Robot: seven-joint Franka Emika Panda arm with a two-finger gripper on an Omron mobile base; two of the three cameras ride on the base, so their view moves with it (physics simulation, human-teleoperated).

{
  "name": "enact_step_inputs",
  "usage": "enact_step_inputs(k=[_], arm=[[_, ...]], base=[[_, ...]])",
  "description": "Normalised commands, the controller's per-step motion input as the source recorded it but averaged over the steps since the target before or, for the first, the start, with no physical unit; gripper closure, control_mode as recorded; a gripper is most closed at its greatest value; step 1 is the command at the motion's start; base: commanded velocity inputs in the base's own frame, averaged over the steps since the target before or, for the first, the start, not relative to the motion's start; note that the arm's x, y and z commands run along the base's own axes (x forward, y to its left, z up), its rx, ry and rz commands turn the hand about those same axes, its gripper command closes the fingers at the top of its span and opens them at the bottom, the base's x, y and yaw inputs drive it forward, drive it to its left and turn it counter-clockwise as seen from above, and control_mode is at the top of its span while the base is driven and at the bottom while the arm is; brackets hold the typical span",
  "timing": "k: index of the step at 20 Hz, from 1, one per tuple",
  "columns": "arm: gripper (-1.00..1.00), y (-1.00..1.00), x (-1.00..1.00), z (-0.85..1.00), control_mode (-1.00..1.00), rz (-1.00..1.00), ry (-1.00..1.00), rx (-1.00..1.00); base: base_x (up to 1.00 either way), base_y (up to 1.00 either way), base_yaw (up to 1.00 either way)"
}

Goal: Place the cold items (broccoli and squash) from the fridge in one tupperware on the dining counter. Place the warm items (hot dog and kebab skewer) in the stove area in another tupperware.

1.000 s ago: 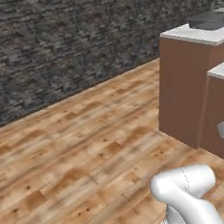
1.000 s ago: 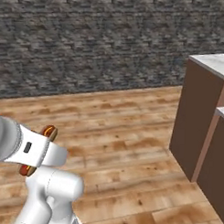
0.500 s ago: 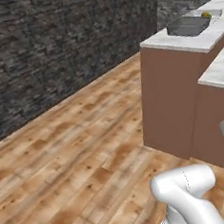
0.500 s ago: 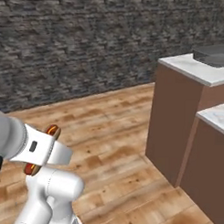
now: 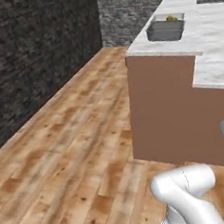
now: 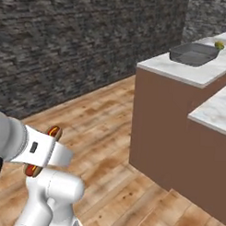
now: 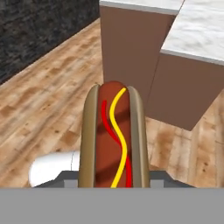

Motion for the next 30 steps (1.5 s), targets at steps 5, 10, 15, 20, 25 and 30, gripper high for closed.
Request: enact_step_inputs(k=[5, 10, 15, 20, 25, 30], arm=[[1.0, 0.0, 0.0, 0.0, 1.0, 0.0, 0.0, 0.0], [1.0, 0.0, 0.0, 0.0, 1.0, 0.0, 0.0, 0.0], [1.0, 0.0, 0.0, 0.0, 1.0, 0.0, 0.0, 0.0], [1.0, 0.0, 0.0, 0.0, 1.0, 0.0, 0.0, 0.0], [1.0, 0.0, 0.0, 0.0, 1.0, 0.0, 0.0, 0.0], [1.0, 0.0, 0.0, 0.0, 1.0, 0.0, 0.0, 0.0]], base=[[0.93, 1.0, -0.44], [0.92, 1.0, -0.42], [0.93, 1.0, -0.42], [0.94, 1.0, -0.41], [0.94, 1.0, -0.4], [0.94, 1.0, -0.41]])
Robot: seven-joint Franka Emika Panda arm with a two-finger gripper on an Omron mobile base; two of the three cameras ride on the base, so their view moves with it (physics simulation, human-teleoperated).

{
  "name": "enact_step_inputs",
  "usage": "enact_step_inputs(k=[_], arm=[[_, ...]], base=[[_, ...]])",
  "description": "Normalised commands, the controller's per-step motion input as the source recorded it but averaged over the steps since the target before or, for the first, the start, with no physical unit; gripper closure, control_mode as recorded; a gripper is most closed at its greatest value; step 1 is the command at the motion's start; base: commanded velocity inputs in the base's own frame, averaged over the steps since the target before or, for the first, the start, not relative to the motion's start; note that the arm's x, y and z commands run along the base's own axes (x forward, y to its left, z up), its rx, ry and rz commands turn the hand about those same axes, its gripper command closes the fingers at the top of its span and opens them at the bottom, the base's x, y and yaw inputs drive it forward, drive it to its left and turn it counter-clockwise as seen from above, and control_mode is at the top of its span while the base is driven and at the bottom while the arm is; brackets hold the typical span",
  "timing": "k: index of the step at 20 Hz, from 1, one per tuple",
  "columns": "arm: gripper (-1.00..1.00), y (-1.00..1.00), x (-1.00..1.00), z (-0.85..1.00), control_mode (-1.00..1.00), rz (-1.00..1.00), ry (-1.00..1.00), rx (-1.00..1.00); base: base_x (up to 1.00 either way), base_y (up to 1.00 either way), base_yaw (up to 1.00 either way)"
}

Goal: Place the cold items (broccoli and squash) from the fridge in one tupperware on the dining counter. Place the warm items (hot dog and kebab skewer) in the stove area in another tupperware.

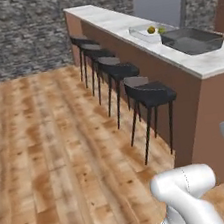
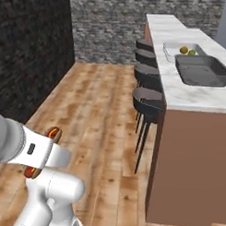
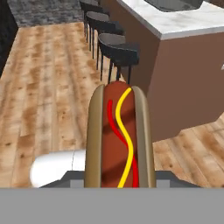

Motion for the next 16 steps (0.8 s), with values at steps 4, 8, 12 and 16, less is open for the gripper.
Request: enact_step_inputs(k=[4, 8, 12, 16], arm=[[1.0, 0.0, 0.0, 0.0, 1.0, 0.0, 0.0, 0.0], [1.0, 0.0, 0.0, 0.0, 1.0, 0.0, 0.0, 0.0], [1.0, 0.0, 0.0, 0.0, 1.0, 0.0, 0.0, 0.0], [1.0, 0.0, 0.0, 0.0, 1.0, 0.0, 0.0, 0.0]], base=[[0.84, 0.99, -0.52], [0.67, 0.93, -0.67], [0.63, 0.89, -0.67], [0.64, 0.84, -0.59]])
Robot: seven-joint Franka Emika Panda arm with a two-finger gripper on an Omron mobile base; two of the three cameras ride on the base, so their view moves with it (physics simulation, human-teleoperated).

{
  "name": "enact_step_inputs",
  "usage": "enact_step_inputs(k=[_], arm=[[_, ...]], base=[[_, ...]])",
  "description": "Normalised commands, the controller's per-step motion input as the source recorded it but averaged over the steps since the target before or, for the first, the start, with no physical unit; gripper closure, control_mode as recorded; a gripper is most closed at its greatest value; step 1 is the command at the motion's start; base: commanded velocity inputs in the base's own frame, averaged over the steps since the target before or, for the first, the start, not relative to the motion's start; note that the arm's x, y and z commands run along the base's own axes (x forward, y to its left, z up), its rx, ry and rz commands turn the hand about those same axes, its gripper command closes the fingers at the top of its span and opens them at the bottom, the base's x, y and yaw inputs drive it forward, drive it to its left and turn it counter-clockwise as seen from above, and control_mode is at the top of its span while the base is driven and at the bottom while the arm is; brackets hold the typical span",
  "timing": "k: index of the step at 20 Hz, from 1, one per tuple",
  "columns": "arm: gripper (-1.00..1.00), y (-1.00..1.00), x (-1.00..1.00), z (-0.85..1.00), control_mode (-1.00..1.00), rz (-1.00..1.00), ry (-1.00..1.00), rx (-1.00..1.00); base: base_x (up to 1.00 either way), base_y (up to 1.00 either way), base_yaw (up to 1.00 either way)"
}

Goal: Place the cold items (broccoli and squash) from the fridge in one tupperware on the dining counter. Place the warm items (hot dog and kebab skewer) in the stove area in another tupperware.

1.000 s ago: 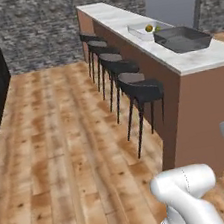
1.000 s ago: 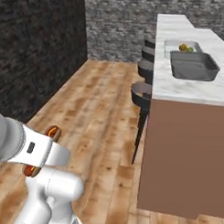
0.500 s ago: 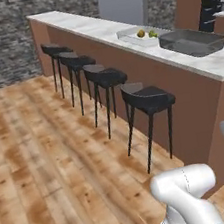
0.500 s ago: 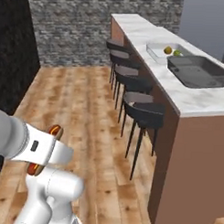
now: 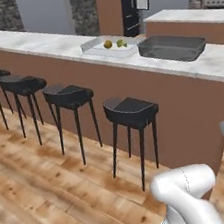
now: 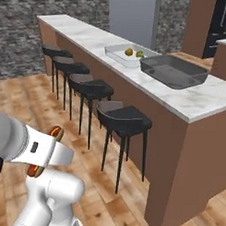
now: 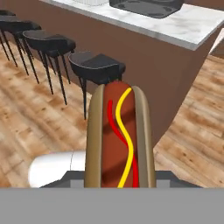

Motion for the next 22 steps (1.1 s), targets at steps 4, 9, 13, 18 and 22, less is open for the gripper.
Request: enact_step_inputs(k=[4, 9, 13, 18, 22], arm=[[1.0, 0.0, 0.0, 0.0, 1.0, 0.0, 0.0, 0.0], [1.0, 0.0, 0.0, 0.0, 1.0, 0.0, 0.0, 0.0], [1.0, 0.0, 0.0, 0.0, 1.0, 0.0, 0.0, 0.0], [1.0, 0.0, 0.0, 0.0, 1.0, 0.0, 0.0, 0.0], [1.0, 0.0, 0.0, 0.0, 1.0, 0.0, 0.0, 0.0]], base=[[0.75, 0.55, -0.35], [0.8, 0.04, -0.35], [0.76, 0.0, -0.48], [0.52, 0.18, -0.33], [0.57, 0.11, -0.07]])
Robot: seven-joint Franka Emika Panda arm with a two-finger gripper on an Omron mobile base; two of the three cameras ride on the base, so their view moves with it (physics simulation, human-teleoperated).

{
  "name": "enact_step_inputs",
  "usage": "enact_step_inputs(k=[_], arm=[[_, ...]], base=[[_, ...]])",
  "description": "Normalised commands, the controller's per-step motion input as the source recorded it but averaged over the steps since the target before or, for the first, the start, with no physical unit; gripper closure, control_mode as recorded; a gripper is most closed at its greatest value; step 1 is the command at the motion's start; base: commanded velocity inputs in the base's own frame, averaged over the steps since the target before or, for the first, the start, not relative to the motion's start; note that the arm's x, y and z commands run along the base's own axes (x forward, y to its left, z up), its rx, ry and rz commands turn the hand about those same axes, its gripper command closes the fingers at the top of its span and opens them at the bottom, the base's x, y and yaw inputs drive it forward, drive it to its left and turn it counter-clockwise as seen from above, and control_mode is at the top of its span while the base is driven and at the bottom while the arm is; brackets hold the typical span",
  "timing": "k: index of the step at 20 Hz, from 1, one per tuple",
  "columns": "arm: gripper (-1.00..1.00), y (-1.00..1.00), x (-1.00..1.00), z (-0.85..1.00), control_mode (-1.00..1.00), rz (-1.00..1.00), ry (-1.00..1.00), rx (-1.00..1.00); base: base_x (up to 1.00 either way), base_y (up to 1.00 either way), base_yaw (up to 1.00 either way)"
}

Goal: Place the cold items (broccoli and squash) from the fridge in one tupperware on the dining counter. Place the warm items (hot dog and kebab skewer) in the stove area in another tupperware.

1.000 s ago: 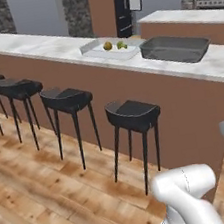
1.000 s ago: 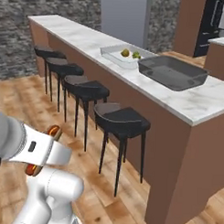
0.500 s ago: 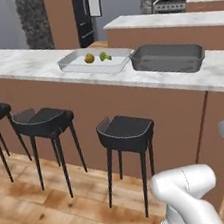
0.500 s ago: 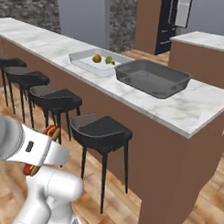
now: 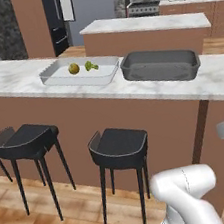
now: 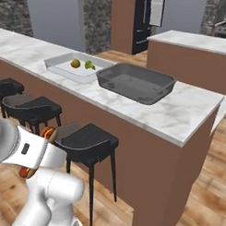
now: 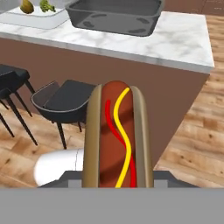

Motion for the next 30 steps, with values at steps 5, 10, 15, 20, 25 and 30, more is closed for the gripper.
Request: enact_step_inputs(k=[5, 10, 15, 20, 25, 30], arm=[[1.0, 0.0, 0.0, 0.0, 1.0, 0.0, 0.0, 0.0], [1.0, 0.0, 0.02, 0.19, -1.0, 0.0, -0.08, 0.0], [1.0, 0.06, 0.14, 1.0, -1.0, 0.15, -0.55, 0.0], [1.0, 0.29, 0.63, 0.98, -1.0, -0.09, -0.13, -0.07], [1.0, 0.0, 0.6, 0.5, -1.0, -0.15, 0.07, -0.05], [1.0, -0.28, 0.91, 0.06, -1.0, 0.05, 0.16, 0.0]], base=[[0.64, 0.16, -0.04], [0.22, 0.05, -0.01], [0.0, 0.0, 0.0], [0.0, 0.0, 0.0], [0.0, 0.0, 0.0], [0.0, 0.0, 0.0]])
